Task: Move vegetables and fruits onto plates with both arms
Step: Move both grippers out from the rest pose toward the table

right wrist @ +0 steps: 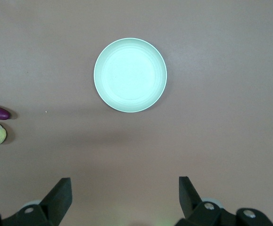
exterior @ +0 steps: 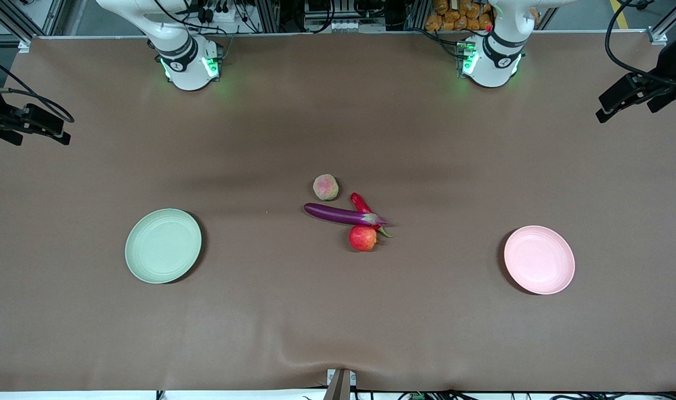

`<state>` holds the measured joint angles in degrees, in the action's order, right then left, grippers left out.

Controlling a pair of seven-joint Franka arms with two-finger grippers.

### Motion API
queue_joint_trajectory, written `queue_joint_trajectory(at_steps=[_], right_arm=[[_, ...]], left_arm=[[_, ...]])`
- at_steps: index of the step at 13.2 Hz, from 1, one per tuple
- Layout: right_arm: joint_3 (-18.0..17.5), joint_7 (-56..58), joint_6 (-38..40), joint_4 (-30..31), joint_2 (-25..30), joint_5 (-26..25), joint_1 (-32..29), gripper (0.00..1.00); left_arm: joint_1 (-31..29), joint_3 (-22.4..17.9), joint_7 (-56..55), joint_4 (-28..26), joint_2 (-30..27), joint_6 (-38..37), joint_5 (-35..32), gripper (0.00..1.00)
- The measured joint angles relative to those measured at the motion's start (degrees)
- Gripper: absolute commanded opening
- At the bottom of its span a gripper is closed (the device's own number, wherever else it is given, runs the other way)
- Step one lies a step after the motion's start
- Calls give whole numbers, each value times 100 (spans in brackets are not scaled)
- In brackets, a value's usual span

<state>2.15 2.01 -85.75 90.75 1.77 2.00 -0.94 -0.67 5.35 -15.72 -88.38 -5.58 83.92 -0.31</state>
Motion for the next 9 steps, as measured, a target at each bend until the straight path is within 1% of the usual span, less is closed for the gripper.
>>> queue_joint_trajectory(at_steps=[6,9], right_arm=[[-32,36,9,0,-50,-1,1,100],[-55,50,59,0,-150,-1,4,100]], left_arm=[[71,0,6,25,81,-20,0,100],[73,0,6,279,291,-249,-1,100]])
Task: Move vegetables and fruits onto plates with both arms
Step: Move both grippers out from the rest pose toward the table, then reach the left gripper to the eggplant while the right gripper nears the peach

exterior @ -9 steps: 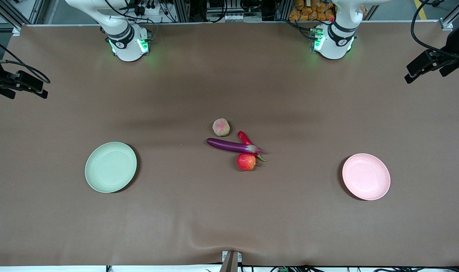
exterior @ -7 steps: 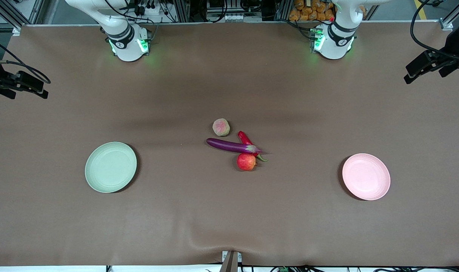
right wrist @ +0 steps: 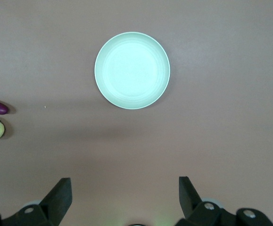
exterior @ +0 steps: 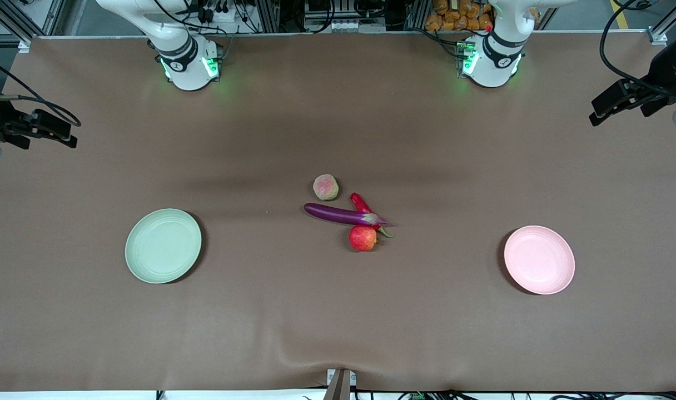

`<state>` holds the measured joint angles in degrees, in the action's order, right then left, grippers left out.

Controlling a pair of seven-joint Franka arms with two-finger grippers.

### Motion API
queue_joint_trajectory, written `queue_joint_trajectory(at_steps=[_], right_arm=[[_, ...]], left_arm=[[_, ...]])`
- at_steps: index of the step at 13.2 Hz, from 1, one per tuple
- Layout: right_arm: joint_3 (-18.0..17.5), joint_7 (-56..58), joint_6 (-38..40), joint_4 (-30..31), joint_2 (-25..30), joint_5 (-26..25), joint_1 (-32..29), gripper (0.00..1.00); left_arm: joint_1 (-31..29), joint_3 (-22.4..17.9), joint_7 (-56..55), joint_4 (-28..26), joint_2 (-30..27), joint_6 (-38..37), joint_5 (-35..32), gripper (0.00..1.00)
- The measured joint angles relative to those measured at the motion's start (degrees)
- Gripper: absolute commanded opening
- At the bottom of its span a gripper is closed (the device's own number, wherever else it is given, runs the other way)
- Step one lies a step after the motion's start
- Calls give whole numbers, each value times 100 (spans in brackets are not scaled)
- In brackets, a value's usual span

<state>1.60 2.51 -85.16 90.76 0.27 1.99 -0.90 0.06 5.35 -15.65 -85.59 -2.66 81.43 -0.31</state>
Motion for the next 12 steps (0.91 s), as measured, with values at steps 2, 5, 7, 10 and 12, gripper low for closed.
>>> queue_joint_trajectory(at_steps=[2,5,7,10,12], right_arm=[[-13,4,18,0,-82,0,3,100],[-36,7,18,-1,-161,3,58,100],[-45,7,18,-2,-231,3,67,100],[-48,7,17,1,-326,13,75,100],[-58,7,17,10,-420,71,119,100]], left_arm=[[3,0,0,71,86,-41,0,100],[57,65,-30,78,191,-62,0,100],[98,272,-252,80,372,27,0,100],[218,848,-1394,81,880,535,0,100],[568,1027,-2343,86,1278,822,-3,100]])
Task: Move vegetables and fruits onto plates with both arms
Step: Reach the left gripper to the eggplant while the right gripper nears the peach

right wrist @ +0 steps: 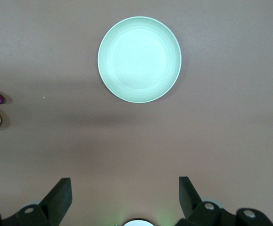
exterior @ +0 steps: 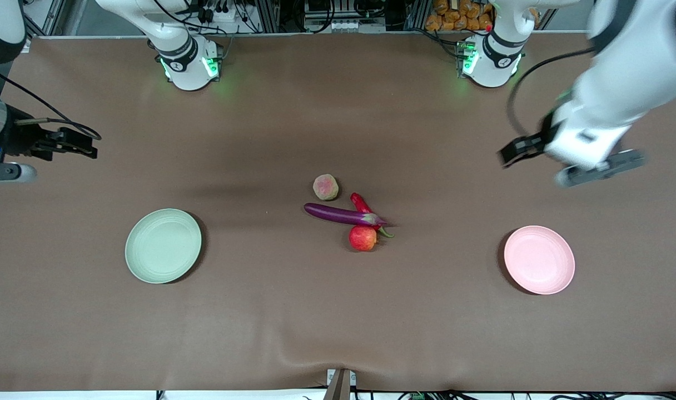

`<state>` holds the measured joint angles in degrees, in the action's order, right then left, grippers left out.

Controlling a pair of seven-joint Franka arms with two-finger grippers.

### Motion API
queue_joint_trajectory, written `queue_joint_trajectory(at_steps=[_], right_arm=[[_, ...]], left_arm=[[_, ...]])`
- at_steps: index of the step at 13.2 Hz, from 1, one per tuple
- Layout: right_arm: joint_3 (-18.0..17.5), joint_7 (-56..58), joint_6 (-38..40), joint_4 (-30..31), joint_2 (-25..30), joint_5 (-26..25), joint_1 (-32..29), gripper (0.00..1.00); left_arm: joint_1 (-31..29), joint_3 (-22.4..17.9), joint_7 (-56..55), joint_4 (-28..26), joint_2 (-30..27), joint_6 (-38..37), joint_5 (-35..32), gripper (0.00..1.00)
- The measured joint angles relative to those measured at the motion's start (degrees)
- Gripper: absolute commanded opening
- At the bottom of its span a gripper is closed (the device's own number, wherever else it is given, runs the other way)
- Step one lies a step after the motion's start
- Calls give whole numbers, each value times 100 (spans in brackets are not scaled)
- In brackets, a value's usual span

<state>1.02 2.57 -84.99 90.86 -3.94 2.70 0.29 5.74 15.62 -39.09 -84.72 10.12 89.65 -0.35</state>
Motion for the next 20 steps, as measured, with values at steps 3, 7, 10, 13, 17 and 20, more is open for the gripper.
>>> queue_joint_trajectory(at_steps=[3,7,10,13,17,20], right_arm=[[-6,0,-79,15,-277,305,29,100],[-6,0,-268,17,-648,521,34,100],[19,-19,-280,23,-838,880,11,100],[61,-30,-265,101,-944,1542,-146,100],[30,-31,-248,212,-964,1790,-152,100],[45,-33,-231,309,-979,1957,-162,100]], left_arm=[[643,20,-1282,47,512,574,-1,100],[1419,2,-3351,448,1362,1319,-7,100],[1740,-37,-4393,609,2064,2222,-35,100],[2058,-126,-5265,662,2614,2818,-247,100],[3084,-882,-6601,688,3129,3322,-345,100],[3396,-1027,-7106,703,3443,3579,-346,100]])
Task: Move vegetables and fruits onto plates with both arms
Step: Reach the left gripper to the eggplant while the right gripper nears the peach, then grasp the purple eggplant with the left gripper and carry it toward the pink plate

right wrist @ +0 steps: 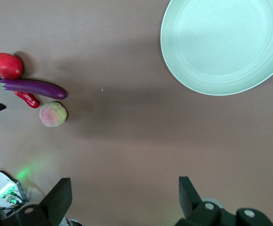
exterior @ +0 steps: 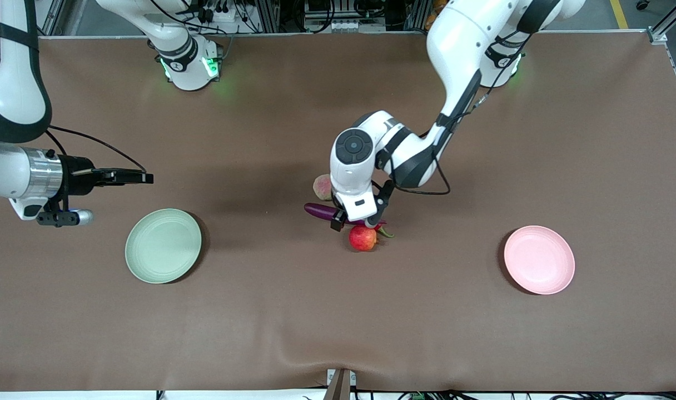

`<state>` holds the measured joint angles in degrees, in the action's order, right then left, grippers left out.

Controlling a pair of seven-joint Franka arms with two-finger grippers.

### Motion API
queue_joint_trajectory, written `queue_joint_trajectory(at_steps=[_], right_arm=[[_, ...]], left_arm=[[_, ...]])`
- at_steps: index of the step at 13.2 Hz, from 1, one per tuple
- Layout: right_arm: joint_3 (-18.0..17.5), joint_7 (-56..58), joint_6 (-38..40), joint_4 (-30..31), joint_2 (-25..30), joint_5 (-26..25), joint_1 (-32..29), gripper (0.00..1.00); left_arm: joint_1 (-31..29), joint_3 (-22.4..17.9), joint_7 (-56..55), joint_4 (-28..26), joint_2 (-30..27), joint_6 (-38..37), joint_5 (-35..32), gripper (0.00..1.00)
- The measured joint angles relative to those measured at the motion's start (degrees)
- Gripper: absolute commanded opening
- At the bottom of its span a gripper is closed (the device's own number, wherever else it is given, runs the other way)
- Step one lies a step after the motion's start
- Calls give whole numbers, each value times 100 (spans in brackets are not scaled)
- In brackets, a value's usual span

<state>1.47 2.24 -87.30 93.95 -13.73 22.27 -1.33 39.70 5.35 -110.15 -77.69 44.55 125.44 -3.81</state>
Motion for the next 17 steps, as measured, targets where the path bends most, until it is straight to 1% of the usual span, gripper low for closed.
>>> queue_joint_trajectory(at_steps=[2,6,9,14,15,16,17], right_arm=[[1,-4,23,70,-3,99,-1,100],[19,-163,66,424,-10,811,-50,100],[11,-617,-11,726,-23,1147,-34,100],[-43,-1625,-622,1213,-39,1450,496,100],[-44,-1710,-793,1311,-54,1564,615,100],[-46,-1786,-994,1405,-93,1670,724,100],[-49,-1855,-1206,1493,-167,1777,828,100]], left_arm=[[32,0,-173,8,122,109,0,100],[65,0,-376,18,286,214,-1,100],[129,0,-385,18,456,225,-10,100],[140,-13,-349,14,529,224,-29,100],[141,-17,-342,3,548,222,-30,85],[143,-16,-313,-6,587,222,-36,63],[146,-16,-215,-5,631,226,-37,27]])
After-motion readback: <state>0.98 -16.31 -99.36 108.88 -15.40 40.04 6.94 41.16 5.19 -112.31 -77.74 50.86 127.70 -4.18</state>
